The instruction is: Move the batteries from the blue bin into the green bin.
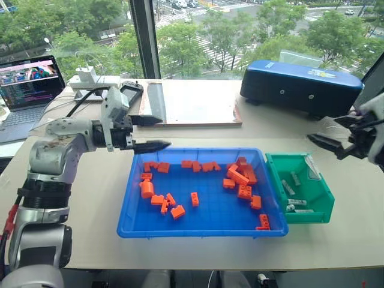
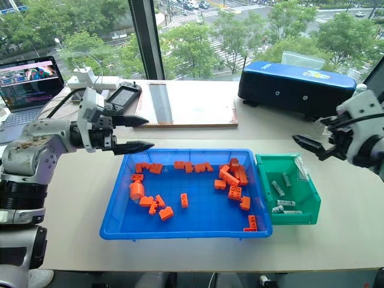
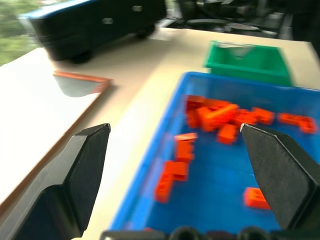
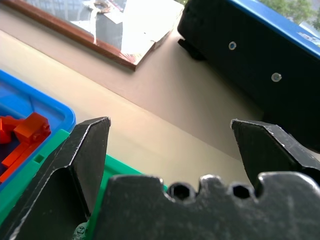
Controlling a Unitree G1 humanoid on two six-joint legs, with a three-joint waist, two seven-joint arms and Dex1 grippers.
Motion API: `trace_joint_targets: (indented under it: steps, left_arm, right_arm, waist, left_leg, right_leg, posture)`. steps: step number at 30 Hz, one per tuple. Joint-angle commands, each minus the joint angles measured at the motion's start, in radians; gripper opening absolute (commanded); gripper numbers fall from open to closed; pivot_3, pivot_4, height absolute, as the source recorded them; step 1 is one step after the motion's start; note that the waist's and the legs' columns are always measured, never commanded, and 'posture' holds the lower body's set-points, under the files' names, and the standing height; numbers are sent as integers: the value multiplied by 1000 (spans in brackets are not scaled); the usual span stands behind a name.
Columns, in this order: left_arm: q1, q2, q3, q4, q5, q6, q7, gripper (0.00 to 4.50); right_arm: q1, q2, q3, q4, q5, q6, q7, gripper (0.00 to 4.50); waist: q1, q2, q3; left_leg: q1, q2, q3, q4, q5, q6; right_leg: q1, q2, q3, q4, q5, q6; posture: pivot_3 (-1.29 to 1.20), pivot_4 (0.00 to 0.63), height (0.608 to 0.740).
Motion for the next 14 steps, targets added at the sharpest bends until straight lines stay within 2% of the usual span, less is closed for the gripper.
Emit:
trace_joint_targets:
  steps: [1, 7, 14]
  left_arm:
    - [24, 10, 47, -3, 42, -73, 72, 4500]
    - [88, 16, 90, 25, 34, -88, 98, 4500]
    - [103, 27, 90, 36, 37, -100, 81, 4500]
  right_arm:
    - [45, 21, -95, -4, 64, -48, 55, 4485]
    - [147, 37, -68, -99, 170, 11, 144, 4485]
    - [123, 21, -25, -107, 180, -17, 155, 4485]
  waist:
    - [0, 0, 0]
    - [-4, 0, 0]
    - [1, 0, 0]
  left_leg:
    - [0, 0, 0, 0, 0, 0]
    - [1, 0, 0, 0, 0, 0]
    - [1, 0, 0, 0, 0, 0]
  right_leg:
    - [0, 0, 0, 0, 0, 0]
    - [0, 0, 0, 0, 0, 0]
    - [0, 0, 0, 0, 0, 0]
  posture:
    - [0, 150, 732]
    - [0, 150, 732]
    - [0, 150, 732]
